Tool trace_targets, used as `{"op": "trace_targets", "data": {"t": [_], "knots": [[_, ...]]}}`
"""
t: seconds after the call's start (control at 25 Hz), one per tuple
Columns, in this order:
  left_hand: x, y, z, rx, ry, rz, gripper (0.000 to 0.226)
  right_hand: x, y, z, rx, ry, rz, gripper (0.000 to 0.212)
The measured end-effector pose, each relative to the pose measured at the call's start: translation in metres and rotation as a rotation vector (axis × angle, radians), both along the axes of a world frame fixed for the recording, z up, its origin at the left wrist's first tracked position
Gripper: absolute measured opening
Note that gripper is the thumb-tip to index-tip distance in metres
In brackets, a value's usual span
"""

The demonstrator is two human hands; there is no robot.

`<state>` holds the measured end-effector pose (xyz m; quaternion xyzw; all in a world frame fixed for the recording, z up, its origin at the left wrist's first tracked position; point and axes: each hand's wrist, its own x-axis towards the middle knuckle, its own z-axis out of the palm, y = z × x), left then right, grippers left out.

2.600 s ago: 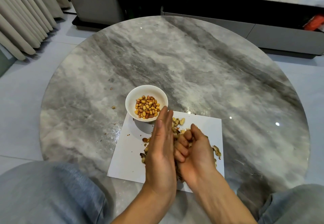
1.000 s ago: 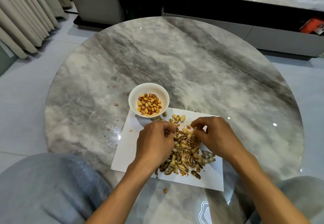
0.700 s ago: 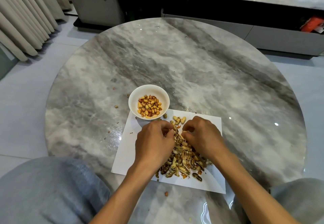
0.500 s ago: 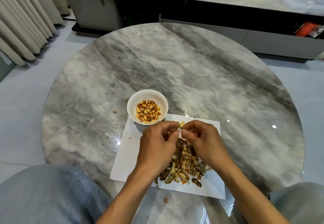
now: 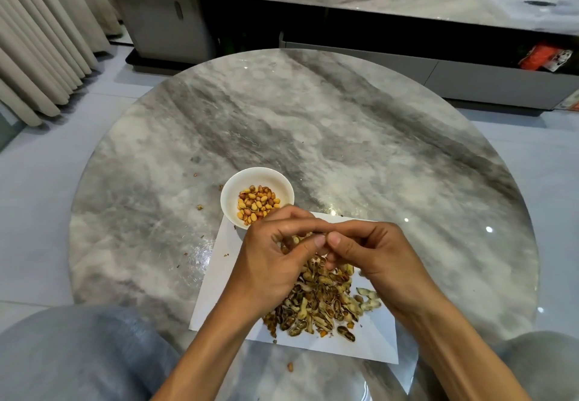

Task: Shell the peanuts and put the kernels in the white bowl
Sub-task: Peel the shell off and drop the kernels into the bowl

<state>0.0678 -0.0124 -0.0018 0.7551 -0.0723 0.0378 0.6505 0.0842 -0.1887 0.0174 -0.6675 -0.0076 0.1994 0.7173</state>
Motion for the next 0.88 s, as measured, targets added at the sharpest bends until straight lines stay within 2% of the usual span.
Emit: {"op": "trace_targets", "data": {"t": [0.16, 0.24, 0.44, 0.6, 0.76, 0.88], "knots": [[0.006, 0.009, -0.003, -0.092, 0.108, -0.074, 0.020, -0.003, 0.007, 0.000, 0.156, 0.128, 0.037, 0.022], [0.006, 0.010, -0.002, -0.174, 0.149, -0.107, 0.019, -0.005, 0.009, -0.001, 0.165, 0.140, 0.039, 0.020], [-0.009, -0.015, 0.004, -0.444, 0.332, 0.013, 0.027, -0.009, 0.018, -0.001, 0.188, 0.069, -0.183, 0.022], [-0.013, -0.029, 0.000, -0.441, 0.229, 0.134, 0.025, -0.015, 0.027, -0.005, 0.192, 0.050, -0.275, 0.019], [-0.009, -0.026, 0.009, -0.404, 0.228, 0.091, 0.025, -0.014, 0.025, 0.002, 0.200, 0.124, -0.286, 0.018], [-0.008, -0.015, 0.008, -0.131, 0.049, 0.092, 0.032, -0.013, 0.020, 0.008, 0.154, 0.125, -0.225, 0.020]]}}
